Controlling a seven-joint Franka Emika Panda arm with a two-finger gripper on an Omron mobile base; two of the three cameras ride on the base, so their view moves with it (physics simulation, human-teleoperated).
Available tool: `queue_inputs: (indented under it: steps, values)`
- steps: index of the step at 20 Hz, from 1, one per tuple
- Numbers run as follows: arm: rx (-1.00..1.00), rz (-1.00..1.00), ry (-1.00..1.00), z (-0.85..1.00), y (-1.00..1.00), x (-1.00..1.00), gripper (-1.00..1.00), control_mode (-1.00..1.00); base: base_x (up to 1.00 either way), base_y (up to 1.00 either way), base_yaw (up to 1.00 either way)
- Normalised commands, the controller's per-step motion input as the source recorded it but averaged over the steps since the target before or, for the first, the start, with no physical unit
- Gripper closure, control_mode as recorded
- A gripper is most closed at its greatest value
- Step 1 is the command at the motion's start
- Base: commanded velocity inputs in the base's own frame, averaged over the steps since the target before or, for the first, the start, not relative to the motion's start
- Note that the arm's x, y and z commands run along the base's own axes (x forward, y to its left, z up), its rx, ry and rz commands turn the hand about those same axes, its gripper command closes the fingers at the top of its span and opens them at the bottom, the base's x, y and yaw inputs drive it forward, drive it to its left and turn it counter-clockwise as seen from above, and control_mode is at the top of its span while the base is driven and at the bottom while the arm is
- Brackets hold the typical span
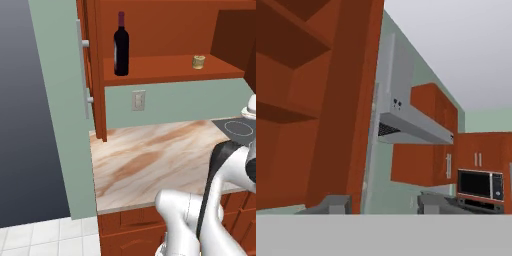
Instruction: Get the candle and the wine from the cabinet and move them to the dining counter.
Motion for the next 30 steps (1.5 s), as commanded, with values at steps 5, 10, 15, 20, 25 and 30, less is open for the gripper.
queue_inputs:
  steps: [5,10,15,20,25,30]
  values:
    - [0.03,-0.02,0.00,0.04,0.93,0.70,-1.00,-1.00,0.00,0.00,0.00]
    - [0.12,-0.19,0.00,0.03,0.21,0.79,-1.00,-1.00,0.00,0.00,0.00]
    - [0.19,-0.39,0.00,0.00,-0.19,0.84,-1.00,-1.00,0.00,0.00,0.00]
    - [0.14,-0.37,-0.01,0.00,-0.38,0.84,-1.00,-1.00,0.00,0.00,0.00]
    - [0.03,-0.27,0.00,0.00,-0.57,0.62,-1.00,-1.00,0.00,0.00,0.00]
    - [0.00,-0.07,0.00,-0.07,-0.96,0.06,-1.00,-1.00,0.00,0.00,0.00]
